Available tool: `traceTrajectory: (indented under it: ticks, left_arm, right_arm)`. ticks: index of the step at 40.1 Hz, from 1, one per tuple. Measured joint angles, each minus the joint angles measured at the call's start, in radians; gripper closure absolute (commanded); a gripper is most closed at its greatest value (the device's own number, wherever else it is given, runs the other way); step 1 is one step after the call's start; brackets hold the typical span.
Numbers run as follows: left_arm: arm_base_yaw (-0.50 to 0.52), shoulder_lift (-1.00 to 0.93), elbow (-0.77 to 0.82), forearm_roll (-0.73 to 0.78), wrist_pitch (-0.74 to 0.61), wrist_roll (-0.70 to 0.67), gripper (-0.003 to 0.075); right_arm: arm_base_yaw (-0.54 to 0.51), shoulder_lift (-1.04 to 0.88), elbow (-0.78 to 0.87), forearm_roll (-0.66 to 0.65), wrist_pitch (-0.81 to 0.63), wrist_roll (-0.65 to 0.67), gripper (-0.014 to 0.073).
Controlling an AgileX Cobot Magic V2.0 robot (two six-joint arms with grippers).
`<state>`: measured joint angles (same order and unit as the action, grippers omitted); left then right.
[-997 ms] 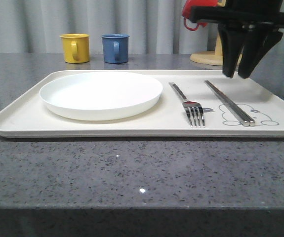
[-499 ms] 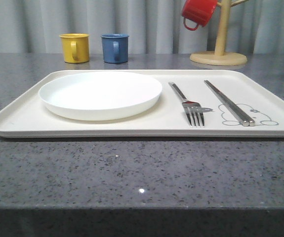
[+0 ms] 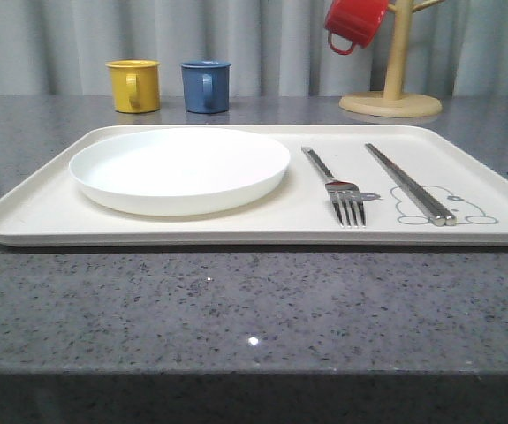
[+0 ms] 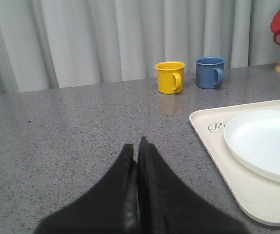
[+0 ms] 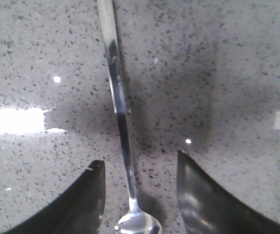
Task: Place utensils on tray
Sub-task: 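Grasp the metal spoon with the right gripper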
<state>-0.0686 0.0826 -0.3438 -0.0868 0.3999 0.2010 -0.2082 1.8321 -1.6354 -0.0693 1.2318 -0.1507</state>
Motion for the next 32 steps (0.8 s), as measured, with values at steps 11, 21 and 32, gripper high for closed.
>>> traceTrajectory:
  ticks: [11,21,32]
  left_arm:
    - [0.0,0.0,0.0,0.0,0.0,0.0,0.0738]
    - [0.0,0.0,0.0,0.0,0.0,0.0,0.0738]
    - [0.0,0.0,0.0,0.0,0.0,0.0,0.0738]
  right_arm:
    - [0.0,0.072,0.0,0.04,0.0,0.0,0.0253]
    - [0.0,0.092,-0.001,0.047,-0.006,0.0,0.0529]
    - [0.0,0.083,-0.001,0.05,-0.008,0.025,0.0621]
